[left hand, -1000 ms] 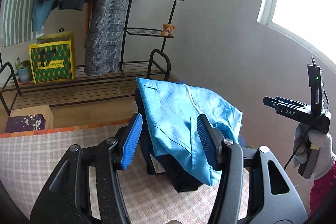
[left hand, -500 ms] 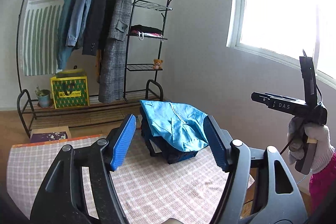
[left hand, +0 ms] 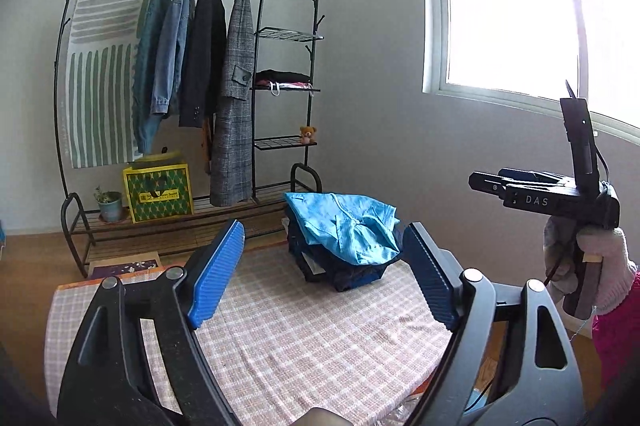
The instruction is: Fold large clothes
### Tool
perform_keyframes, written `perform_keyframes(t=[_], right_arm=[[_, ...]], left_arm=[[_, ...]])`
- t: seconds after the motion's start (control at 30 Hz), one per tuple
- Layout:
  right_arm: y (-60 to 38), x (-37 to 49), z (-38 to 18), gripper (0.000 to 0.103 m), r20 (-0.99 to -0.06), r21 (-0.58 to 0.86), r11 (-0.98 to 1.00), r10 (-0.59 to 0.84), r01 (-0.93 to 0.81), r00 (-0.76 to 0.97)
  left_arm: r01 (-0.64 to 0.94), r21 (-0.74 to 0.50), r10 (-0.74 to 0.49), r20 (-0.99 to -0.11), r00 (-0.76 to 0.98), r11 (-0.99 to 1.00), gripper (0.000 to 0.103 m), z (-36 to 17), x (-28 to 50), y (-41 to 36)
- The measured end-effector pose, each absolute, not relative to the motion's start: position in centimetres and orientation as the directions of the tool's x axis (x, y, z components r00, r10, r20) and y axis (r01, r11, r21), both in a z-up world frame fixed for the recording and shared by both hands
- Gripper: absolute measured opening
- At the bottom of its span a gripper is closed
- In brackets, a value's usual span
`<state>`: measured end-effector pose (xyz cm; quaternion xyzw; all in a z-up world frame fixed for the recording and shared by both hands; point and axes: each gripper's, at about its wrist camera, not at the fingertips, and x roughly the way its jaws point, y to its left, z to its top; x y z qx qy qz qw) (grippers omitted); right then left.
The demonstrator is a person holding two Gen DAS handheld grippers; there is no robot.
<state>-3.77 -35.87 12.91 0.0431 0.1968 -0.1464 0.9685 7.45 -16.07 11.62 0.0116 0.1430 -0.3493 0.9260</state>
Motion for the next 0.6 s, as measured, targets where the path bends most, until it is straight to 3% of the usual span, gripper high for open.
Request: perform_keyframes(t=[0.3,0.6], right_arm=[[-34.3,-1.6,5.4,0.101,-0.407,0.006,0.942,-0.304,0.335,0.862],[-32.9,-0.4,-0.1,0.103,-0.404,0.039,0.915,-0.353,0.402,0.844]], left_arm=[[0.630,-0.086,-0.611,-0.375,0.698,0.772,0.103,4.3,9.2,-15.2],[0.579,-0.109,-0.569,-0.404,0.716,0.808,0.103,-0.1,10.7,-15.2]])
